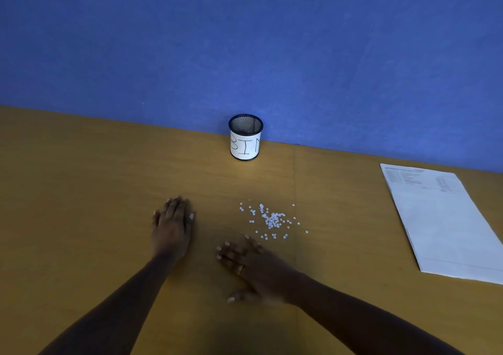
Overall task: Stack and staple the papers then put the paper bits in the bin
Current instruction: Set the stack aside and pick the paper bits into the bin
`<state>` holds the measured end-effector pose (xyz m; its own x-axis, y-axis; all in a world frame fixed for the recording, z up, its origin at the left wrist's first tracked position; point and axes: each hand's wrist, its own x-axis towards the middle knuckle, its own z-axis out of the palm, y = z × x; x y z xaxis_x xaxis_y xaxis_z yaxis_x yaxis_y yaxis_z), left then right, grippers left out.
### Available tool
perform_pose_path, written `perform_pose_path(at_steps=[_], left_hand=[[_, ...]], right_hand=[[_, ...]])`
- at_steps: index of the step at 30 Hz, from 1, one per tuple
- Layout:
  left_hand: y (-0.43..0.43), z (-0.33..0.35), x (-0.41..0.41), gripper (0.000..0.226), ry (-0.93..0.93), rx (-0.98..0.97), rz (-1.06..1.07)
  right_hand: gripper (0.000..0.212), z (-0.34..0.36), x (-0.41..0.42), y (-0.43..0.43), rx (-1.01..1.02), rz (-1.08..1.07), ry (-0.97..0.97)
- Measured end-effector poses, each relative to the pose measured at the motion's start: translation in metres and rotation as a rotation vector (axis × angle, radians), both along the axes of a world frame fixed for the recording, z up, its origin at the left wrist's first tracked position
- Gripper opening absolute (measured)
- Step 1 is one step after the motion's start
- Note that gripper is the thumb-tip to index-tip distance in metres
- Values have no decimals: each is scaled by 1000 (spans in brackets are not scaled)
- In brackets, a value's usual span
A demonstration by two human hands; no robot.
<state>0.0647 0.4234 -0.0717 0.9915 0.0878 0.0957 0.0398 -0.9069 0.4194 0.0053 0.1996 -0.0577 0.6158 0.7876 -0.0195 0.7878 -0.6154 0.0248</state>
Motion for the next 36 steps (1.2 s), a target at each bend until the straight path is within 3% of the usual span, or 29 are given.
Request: perform_pose_path(at_steps=[6, 14, 16, 18, 20, 22, 26, 28, 32, 36], left_hand=[[-9, -2, -2, 46, -11, 36, -4], [-27, 3, 0, 50, 22, 31, 3], [-32, 4, 0, 51, 26, 37, -9], [-37, 4, 2, 52, 31, 53, -27], [-41, 4, 4, 52, 38, 62, -40], [-45, 4, 6, 53, 49, 64, -41], [-47, 3, 9, 53, 70, 79, -27], [-47, 3, 10, 54, 79, 87, -26], [-48, 8, 12, 54, 79, 77, -19], [-48, 10, 15, 54, 103, 80, -13]], right_hand=[[80, 11, 13, -22, -142, -241, 161], [84, 16, 25, -46, -99, -519, 93], [89, 16, 26, -43, 16, -585, 95], [89, 14, 28, -39, 200, -683, 225], [68, 14, 30, -32, 311, -764, 323], [56, 14, 32, -25, 326, -770, 339], [54, 13, 30, -16, 203, -699, 333], [53, 14, 29, -15, 200, -659, 190], [46, 14, 34, -18, 54, -615, 108], [33, 18, 40, -22, 130, -611, 188]])
